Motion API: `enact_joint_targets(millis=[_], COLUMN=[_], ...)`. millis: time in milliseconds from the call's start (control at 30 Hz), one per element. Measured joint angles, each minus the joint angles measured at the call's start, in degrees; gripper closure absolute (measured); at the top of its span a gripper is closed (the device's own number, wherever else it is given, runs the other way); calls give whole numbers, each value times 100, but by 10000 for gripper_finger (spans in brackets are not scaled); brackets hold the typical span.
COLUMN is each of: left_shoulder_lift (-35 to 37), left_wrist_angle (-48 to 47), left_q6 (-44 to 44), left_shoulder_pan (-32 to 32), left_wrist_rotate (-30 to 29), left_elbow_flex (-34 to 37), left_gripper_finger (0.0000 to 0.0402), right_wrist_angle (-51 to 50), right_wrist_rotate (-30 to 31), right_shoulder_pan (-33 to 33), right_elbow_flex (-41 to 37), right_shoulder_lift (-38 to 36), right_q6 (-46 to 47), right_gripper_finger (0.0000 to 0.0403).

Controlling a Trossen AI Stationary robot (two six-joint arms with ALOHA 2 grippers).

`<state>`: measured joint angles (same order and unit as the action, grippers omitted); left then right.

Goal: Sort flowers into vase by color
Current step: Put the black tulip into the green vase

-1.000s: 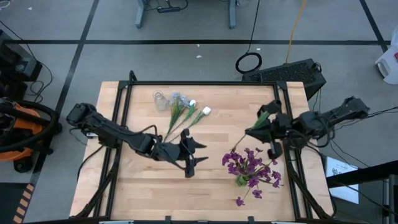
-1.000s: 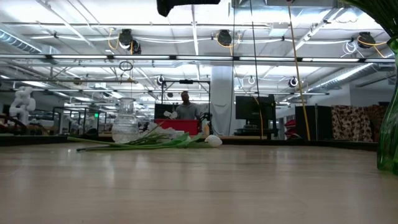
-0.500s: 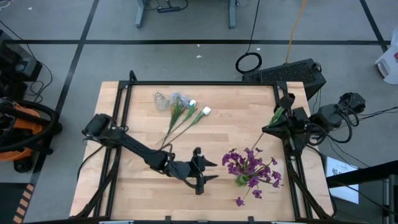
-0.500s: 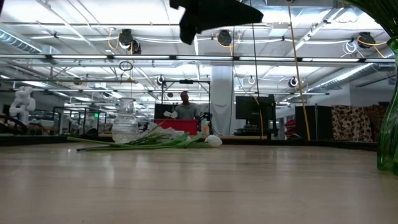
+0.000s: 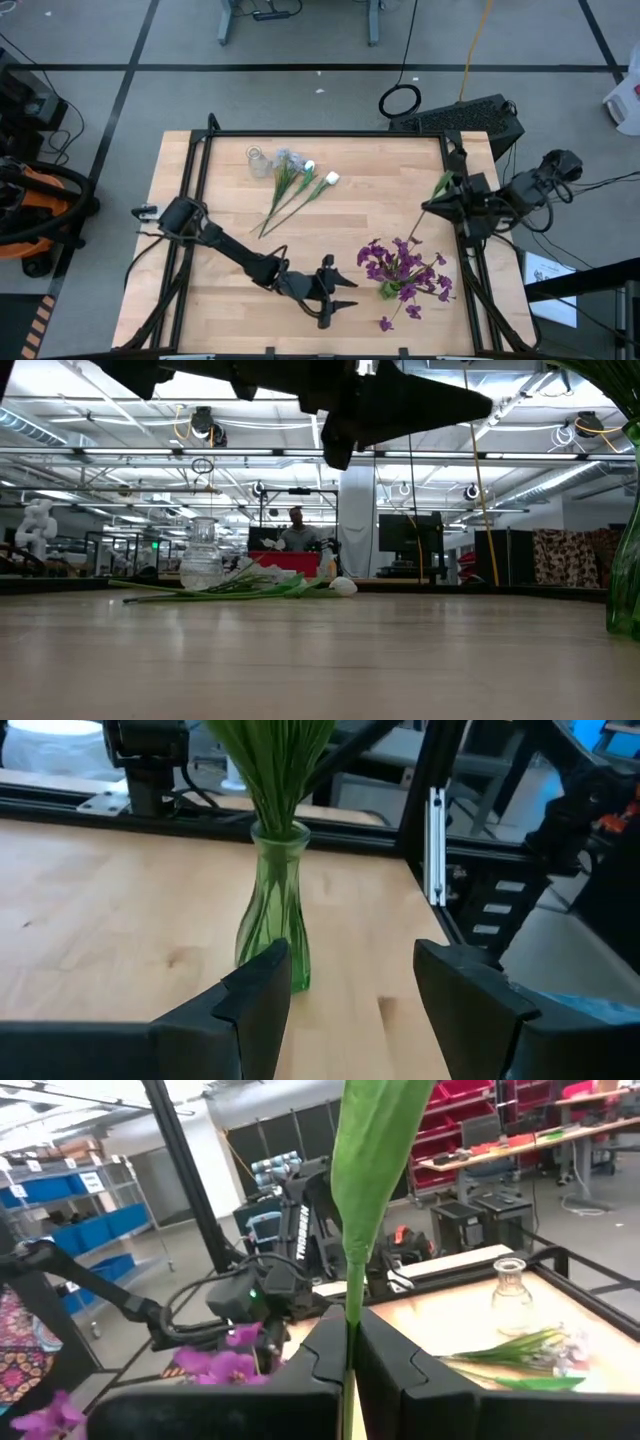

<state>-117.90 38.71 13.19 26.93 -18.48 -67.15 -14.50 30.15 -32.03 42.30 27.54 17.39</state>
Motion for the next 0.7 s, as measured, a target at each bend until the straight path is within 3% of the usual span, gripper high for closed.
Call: enact_joint_targets(millis=[267,700], left_shoulder_lift=[-277,-1199], left_wrist_angle=[38,327], left_q6=[4,-133], left_shoulder_pan=[149,155], left_wrist_rotate=[-123,-343], left_elbow_flex=[-221,-1108], left_gripper_finger=[185,185], right_wrist_angle=[-26,161], right_wrist_rotate=[41,785], right_shoulder_pan=[-2,0], right_elbow_flex=[-340,-1056], right_shoulder_lift=[-203,-834], right_q6=[267,470], right_gripper_finger=[399,399])
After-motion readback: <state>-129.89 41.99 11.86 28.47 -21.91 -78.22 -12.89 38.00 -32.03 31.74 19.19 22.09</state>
